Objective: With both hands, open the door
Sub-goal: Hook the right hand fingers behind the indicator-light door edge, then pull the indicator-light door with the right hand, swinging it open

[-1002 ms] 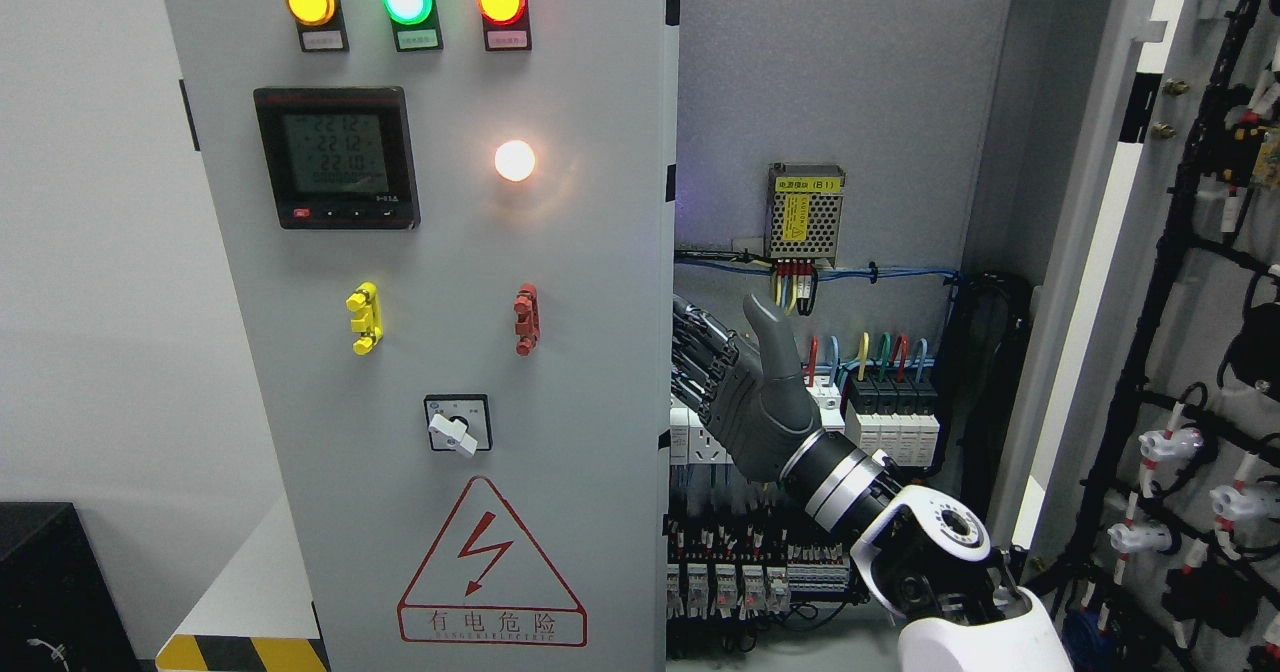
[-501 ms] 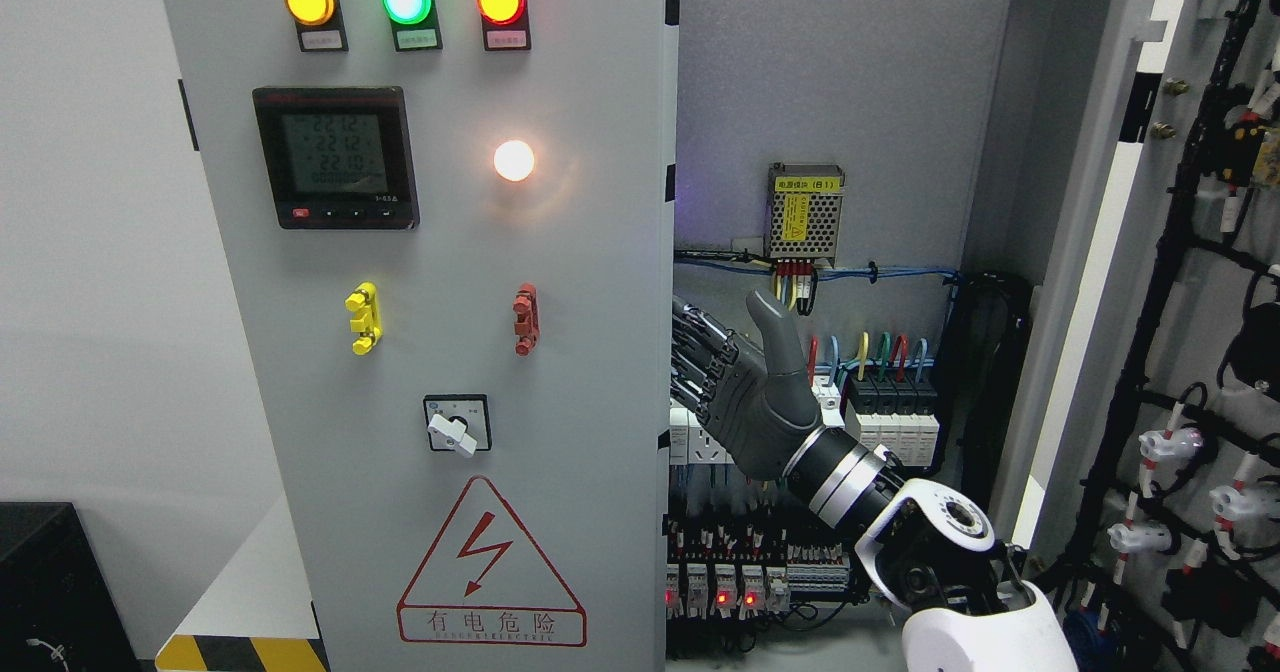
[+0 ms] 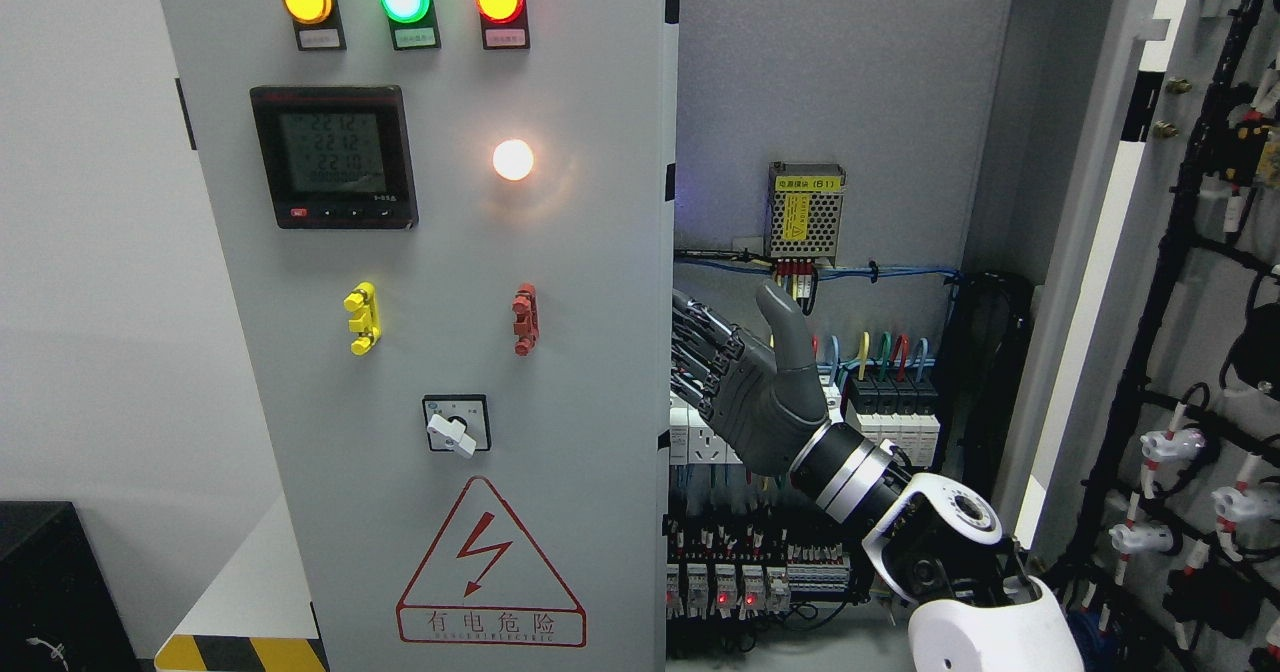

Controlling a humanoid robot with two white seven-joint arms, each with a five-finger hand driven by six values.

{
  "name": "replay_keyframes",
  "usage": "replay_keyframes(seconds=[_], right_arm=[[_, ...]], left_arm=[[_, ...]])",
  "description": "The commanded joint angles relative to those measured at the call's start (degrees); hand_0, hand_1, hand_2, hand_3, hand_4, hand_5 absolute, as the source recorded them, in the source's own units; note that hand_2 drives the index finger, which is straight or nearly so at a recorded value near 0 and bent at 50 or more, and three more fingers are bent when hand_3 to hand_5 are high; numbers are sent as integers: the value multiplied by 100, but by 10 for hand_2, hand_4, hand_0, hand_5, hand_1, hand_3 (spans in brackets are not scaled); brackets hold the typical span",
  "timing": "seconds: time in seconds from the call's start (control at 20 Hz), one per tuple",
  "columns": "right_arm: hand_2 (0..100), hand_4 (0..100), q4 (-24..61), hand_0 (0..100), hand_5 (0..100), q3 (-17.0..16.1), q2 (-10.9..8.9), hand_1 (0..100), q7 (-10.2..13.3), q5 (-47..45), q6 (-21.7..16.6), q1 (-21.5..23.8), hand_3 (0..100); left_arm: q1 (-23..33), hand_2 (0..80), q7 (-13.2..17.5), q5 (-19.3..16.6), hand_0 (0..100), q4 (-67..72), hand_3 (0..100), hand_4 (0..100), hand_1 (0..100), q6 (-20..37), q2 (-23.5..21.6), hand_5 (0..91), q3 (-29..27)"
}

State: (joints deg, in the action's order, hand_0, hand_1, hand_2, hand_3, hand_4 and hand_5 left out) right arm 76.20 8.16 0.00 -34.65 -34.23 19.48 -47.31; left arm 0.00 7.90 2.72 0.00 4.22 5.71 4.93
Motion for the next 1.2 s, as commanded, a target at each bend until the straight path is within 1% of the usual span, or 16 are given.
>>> replay_keyframes(seconds=[0.0, 0.2, 0.6, 0.75, 0.9, 1.15], right_arm=[[0, 0, -132, 0, 0, 90, -176, 0, -357, 13, 3, -24, 0], [0, 0, -105, 0, 0, 37, -219, 0, -367, -5, 65, -15, 0], [0, 0, -70, 0, 0, 37, -220, 0, -402, -5, 65, -41, 0], [0, 0, 105, 0, 0, 72, -237, 0, -402, -22, 56, 64, 0], [0, 0, 578, 0, 0, 229, -290, 0, -402, -119, 56, 371, 0], [0, 0, 1177, 0, 0, 897, -299, 0, -402, -347, 65, 889, 0]], left_arm=[[132, 0, 1, 0, 0, 79, 0, 0, 0, -9, 0, 0, -1], [132, 0, 1, 0, 0, 79, 0, 0, 0, 0, 0, 0, -1], [132, 0, 1, 0, 0, 79, 0, 0, 0, -9, 0, 0, -1], [132, 0, 1, 0, 0, 79, 0, 0, 0, 0, 0, 0, -1], [132, 0, 1, 0, 0, 79, 0, 0, 0, -9, 0, 0, -1], [132, 0, 1, 0, 0, 79, 0, 0, 0, -9, 0, 0, -1]])
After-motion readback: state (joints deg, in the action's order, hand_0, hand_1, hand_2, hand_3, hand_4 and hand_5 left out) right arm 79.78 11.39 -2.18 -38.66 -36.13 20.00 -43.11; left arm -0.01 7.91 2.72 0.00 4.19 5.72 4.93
